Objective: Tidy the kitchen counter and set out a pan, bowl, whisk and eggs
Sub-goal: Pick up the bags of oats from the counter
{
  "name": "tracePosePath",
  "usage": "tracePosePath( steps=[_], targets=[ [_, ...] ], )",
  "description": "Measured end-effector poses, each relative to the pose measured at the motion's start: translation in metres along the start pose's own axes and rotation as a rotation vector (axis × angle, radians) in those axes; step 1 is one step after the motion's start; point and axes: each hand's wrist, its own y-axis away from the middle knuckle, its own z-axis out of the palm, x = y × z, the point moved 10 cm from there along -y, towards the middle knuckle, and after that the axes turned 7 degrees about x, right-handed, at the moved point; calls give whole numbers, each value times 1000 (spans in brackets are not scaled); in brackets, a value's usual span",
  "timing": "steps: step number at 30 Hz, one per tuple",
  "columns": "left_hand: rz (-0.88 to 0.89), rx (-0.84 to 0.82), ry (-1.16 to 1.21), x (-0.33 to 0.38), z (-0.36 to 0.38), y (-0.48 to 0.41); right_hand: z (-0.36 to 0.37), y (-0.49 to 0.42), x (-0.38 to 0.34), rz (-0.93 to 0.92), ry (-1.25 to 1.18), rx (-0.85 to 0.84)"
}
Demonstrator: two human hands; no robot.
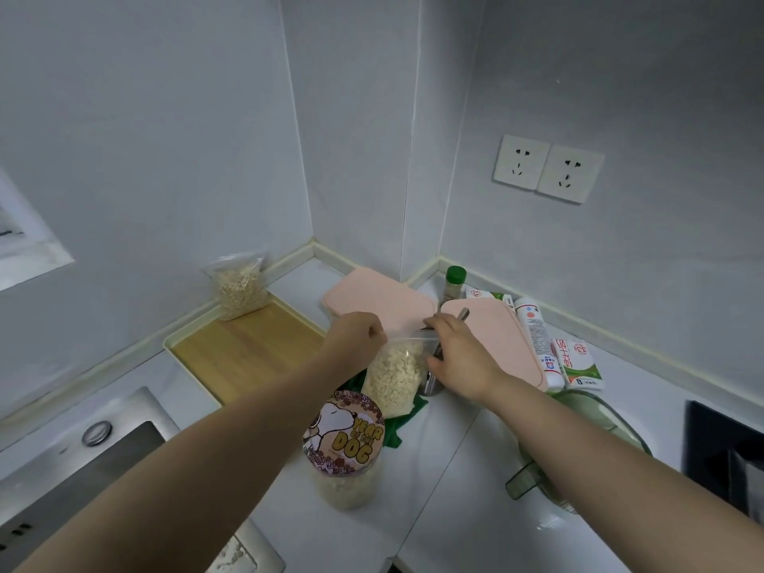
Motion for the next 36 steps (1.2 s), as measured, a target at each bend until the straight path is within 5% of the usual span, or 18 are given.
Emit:
tracePosePath(
  steps=[7,16,23,36],
  targets=[
    [-8,172,213,6,-43,-3,4,-16,28,376,-612,100],
    [-64,161,687,14,-88,-11,27,-35,-19,288,-1213,-218],
    [-203,171,869,-7,-93,-13,46,-34,-49,246,-1220,-457],
    [-404,254,1079,-74,-104,-24,58,-59,-74,354,-1233,-383]
  ],
)
